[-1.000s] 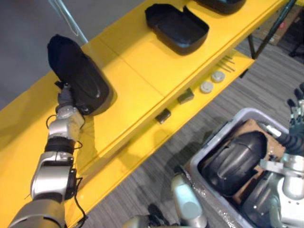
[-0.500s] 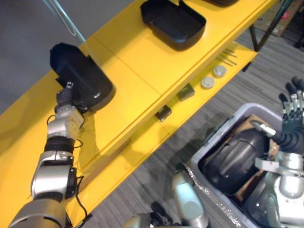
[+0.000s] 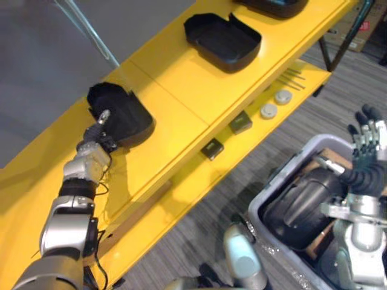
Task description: Walk over and take plastic housings, then place them on the shelf
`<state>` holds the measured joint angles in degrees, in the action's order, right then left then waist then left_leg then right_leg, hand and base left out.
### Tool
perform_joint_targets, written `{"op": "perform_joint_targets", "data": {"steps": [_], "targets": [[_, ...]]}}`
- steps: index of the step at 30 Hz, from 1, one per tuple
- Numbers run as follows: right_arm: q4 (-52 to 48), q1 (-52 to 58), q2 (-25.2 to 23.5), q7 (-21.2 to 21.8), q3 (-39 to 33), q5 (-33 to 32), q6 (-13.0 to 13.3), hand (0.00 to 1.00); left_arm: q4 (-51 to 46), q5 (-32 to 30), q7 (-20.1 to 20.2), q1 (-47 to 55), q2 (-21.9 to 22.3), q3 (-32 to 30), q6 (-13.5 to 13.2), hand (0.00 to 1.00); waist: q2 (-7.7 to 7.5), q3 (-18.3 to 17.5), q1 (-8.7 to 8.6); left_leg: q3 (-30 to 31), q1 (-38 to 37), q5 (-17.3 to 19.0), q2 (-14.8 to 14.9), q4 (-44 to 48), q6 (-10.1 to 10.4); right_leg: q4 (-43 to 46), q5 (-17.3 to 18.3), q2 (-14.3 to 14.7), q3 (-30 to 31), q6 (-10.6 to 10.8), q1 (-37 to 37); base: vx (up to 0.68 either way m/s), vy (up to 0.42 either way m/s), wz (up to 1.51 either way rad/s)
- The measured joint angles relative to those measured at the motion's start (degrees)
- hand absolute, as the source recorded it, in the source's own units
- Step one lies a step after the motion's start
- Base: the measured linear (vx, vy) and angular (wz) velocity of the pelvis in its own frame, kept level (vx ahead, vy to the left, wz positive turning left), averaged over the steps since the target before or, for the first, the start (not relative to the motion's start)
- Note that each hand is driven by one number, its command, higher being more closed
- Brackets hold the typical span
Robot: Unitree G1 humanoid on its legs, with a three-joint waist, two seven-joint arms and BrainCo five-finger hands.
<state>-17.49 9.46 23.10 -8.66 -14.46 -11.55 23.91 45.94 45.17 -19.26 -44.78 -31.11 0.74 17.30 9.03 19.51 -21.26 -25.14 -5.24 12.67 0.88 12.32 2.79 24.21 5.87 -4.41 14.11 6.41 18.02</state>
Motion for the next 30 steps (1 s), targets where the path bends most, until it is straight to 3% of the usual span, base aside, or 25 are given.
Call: {"op": "perform_joint_targets", "data": {"steps": [5,7,13,17,19,21,23,24,25,27,30], "targets": [[0.7,-1.64,0.4,-0.09,1.07,0.68,0.13,0.0,-0.34,-0.14,-0.33,1.04,0.0,0.61,0.58,0.0,0.39,-0.25,0.13,1.15,0.01,-1.12,-0.1,-0.83,-0.43,-3.44,-1.46,-0.63,-1.17,-0.09,-1.72,-0.03,0.02,0.1],[1.06,-1.89,1.03,-0.11,1.21,0.73,0.14,0.0,-0.35,-2.4,-0.38,1.19,-0.01,0.61,1.96,0.0,0.55,-0.36,0.47,1.29,0.0,-1.23,-0.09,-0.83,-0.54,-4.39,-2.07,-0.76,-1.44,-0.18,-2.26,-0.02,0.014,0.04],[2.98,-2.36,2.93,-0.17,1.36,0.4,1.58,0.0,-0.28,-7.64,-0.71,1.42,-0.38,0.63,2.5,0.0,0.77,-0.51,1.67,3.11,0.16,-2.8,-0.55,-0.81,-1.13,-7.12,-3.34,-1.89,-2.64,0.0,-4.12,-0.03,0.017,0.1],[4.34,-5.48,4.05,-1.54,4.24,0.63,3.22,0.0,-1.2,-8.0,-0.43,1.42,-5.21,0.55,0.69,0.0,0.82,-0.55,2.17,4.09,0.0,-3.19,-0.59,-1.73,-1.14,-8.82,-4.39,-2.13,-3.29,-0.37,-5.02,-0.05,0.023,0.08],[5.02,-6.94,4.07,-2.59,4.62,0.64,3.44,0.0,-3.27,-8.0,-0.12,1.42,-6.31,0.56,-1.48,0.0,0.82,-0.61,3.01,4.14,-0.28,-3.21,-0.69,-2.05,-1.15,-9.57,-4.95,-2.3,-3.46,-0.21,-5.52,-0.04,0.037,0.03],[5.42,-9.21,4.11,-2.72,4.88,0.43,3.41,0.0,-6.01,-8.01,0.31,1.41,-6.65,0.55,-6.53,0.0,0.97,-1.16,3.77,4.59,-0.59,-3.21,-0.79,-2.59,-1.15,-10.68,-5.54,-2.68,-4.6,-0.46,-6.36,-0.04,0.044,0.08],[5.61,-10.71,4.13,-2.34,5.43,-0.26,3.09,0.0,-8.9,-7.99,0.12,1.38,-6.66,0.49,-9.69,0.0,0.98,-2.05,4.6,5.32,-0.6,-3.21,-0.9,-3.16,-1.15,-11.0,-5.74,-2.7,-4.79,-0.36,-6.46,-0.01,0.031,0.13],[6.63,-12.91,4.42,-1.57,6.36,-1.27,1.94,0.0,-12.98,-7.96,0.12,1.38,-6.66,0.23,-13.97,0.0,0.86,-2.79,5.17,6.05,-0.72,-3.22,-1.0,-3.75,-1.13,-11.12,-5.88,-2.85,-5.34,-0.4,-6.67,0.0,0.025,0.17],[7.64,-14.03,4.66,-1.42,7.03,-1.28,1.57,0.0,-14.7,-7.94,-0.17,1.38,-6.66,0.1,-15.29,0.0,0.85,-3.08,5.34,6.41,-0.71,-3.24,-1.03,-3.82,-1.11,-11.23,-5.91,-2.98,-5.72,-0.41,-6.85,0.0,0.029,0.26],[11.65,-18.84,5.39,-1.09,10.19,-2.36,-0.77,0.0,-22.18,-7.76,-0.68,2.48,-6.64,-0.53,-20.83,0.0,0.97,-4.1,6.83,7.29,-0.78,-3.69,-1.22,-3.89,-1.06,-11.72,-6.15,-3.45,-6.47,-0.24,-7.61,0.0,0.024,0.19],[13.95,-23.15,5.24,-0.58,11.94,-3.45,-3.24,0.0,-34.3,-7.81,-0.77,7.92,-5.26,-3.5,-25.32,0.0,1.57,-4.82,8.58,8.46,-0.71,-3.74,-1.12,-3.98,-1.05,-12.11,-6.88,-3.71,-7.83,0.38,-8.51,0.0,0.008,0.22]]}}
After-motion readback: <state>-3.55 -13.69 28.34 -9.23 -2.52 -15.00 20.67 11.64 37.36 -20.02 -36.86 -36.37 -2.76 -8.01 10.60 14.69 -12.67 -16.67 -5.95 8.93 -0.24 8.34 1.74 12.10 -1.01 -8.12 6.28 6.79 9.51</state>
